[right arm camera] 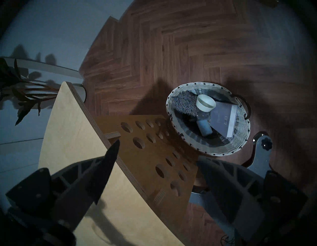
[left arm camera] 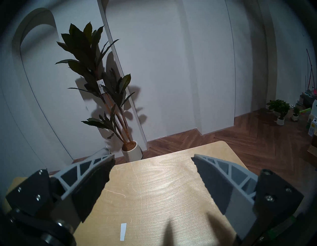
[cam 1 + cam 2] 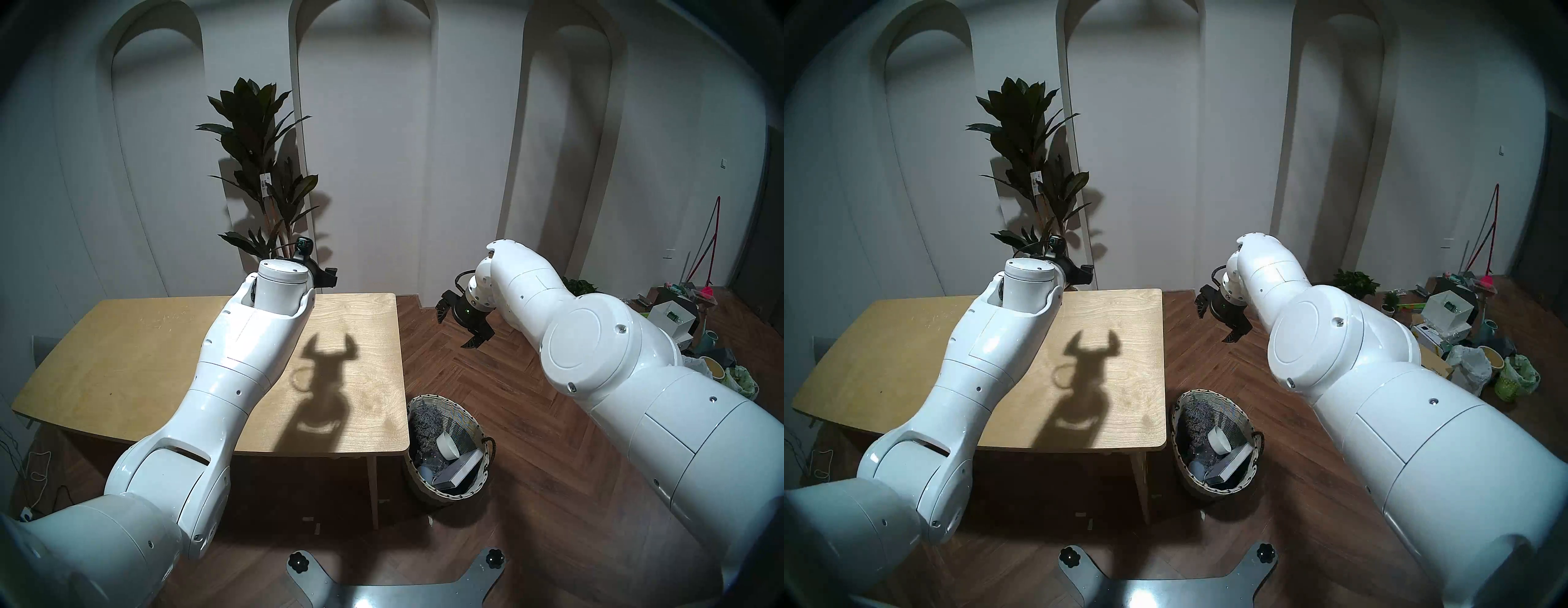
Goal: Load the items into the basket from the rear
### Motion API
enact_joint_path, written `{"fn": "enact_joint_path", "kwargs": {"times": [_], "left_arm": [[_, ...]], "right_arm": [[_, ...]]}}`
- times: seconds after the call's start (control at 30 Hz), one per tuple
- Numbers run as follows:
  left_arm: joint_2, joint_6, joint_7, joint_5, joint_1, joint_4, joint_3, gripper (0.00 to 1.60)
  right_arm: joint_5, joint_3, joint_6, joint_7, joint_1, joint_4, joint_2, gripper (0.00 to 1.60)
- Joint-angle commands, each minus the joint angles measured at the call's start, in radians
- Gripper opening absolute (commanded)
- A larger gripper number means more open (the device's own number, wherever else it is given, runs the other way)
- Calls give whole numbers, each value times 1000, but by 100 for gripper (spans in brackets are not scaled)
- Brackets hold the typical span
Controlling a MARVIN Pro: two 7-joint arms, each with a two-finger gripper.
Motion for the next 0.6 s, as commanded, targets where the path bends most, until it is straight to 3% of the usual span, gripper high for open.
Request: {"fn": "enact_joint_path", "kwargs": {"times": [0.0,0.57], "left_arm": [[-16,-30,24,2,-34,6,-16,160],[-48,-44,48,1,-33,27,-18,160]], "right_arm": [[-50,-62,-18,74,-18,-54,-31,160],[-181,-230,-106,240,-71,-146,-66,160]]}}
